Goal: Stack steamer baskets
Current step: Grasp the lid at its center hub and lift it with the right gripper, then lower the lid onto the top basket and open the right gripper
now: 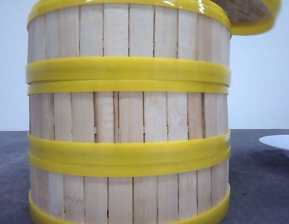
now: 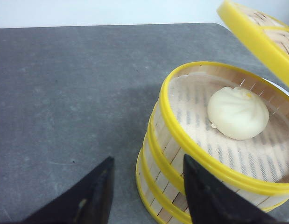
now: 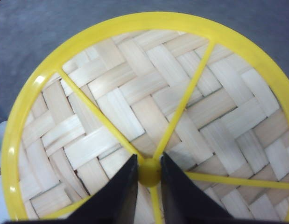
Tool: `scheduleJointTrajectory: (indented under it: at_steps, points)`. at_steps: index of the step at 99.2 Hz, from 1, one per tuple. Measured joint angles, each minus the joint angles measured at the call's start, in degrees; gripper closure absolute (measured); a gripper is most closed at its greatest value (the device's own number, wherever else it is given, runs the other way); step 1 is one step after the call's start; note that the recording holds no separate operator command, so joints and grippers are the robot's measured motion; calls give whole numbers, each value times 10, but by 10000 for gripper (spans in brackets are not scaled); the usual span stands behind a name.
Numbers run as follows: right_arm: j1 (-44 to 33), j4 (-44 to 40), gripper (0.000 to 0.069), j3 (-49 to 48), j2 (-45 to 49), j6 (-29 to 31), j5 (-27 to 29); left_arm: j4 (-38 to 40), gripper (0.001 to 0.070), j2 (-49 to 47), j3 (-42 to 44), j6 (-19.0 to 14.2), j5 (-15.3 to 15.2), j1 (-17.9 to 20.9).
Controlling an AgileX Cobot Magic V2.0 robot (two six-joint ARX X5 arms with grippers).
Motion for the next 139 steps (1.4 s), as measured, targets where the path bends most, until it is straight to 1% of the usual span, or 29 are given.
scheduleJointTrajectory:
  at_steps: [26,44,54,84,116,139]
  points:
    - [67,13,635,0,16,13,16,0,437,0,0,0,0,0]
    - [110,17,635,0,42,14,57,0,437,0,0,0,0,0]
    - [124,23,635,0,56,14,70,0,437,0,0,0,0,0]
    - [139,49,635,0,78,14,85,0,437,0,0,0,0,0]
    - [150,55,635,0,98,12,87,0,437,0,0,0,0,0]
    - [151,60,636,0,113,9,100,0,437,0,0,0,0,0]
